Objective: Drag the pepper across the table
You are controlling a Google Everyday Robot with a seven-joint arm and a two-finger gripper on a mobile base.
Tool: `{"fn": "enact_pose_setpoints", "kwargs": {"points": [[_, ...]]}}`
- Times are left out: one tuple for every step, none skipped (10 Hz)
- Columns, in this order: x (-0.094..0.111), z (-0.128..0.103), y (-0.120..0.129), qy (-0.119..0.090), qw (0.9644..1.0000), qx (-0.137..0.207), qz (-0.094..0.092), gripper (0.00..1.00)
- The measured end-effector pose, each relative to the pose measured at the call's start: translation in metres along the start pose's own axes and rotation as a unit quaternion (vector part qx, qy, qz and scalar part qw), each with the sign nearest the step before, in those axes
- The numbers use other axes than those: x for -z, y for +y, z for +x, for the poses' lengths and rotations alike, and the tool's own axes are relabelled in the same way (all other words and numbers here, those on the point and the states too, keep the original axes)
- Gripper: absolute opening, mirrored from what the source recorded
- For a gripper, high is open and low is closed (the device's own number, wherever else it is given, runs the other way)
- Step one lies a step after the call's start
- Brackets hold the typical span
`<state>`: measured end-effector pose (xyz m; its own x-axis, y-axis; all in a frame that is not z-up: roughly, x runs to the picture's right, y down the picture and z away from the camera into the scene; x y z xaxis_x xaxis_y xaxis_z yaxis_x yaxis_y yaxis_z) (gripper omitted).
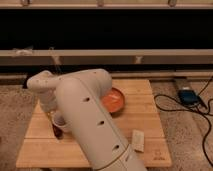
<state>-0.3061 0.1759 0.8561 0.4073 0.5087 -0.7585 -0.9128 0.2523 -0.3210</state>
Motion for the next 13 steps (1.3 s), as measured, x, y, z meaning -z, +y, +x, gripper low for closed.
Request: {"fn": "enact_pose_setpoints", "kwargs": {"points": [[0.004,0.0,0.0,-0.002,1.0,0.0,-0.004,0.07],[0.007,0.0,-0.001,-0.003,1.0,0.0,-0.007,0.07],[0.013,-0.002,0.001,-0.011,0.9998,0.002,-0.015,0.07],[0.019,-0.003,0.002,-0.019,0.9996,0.004,-0.019,0.07],[0.031,-0.01,0.009,-0.033,0.999,0.007,-0.028,0.07],[0.038,-0.017,0.013,-0.042,0.9985,0.007,-0.035,0.07],[0.05,-0.028,0.02,-0.054,0.9975,0.008,-0.044,0.07],[0.062,-0.04,0.026,-0.066,0.9965,0.009,-0.05,0.07],[0.072,-0.05,0.031,-0.076,0.9956,0.011,-0.054,0.07],[0.083,-0.063,0.033,-0.087,0.9945,0.012,-0.056,0.07],[0.092,-0.075,0.035,-0.098,0.9934,0.013,-0.057,0.07],[0.098,-0.085,0.034,-0.109,0.9924,0.014,-0.057,0.07],[0.103,-0.093,0.029,-0.119,0.9914,0.013,-0.053,0.07]]}}
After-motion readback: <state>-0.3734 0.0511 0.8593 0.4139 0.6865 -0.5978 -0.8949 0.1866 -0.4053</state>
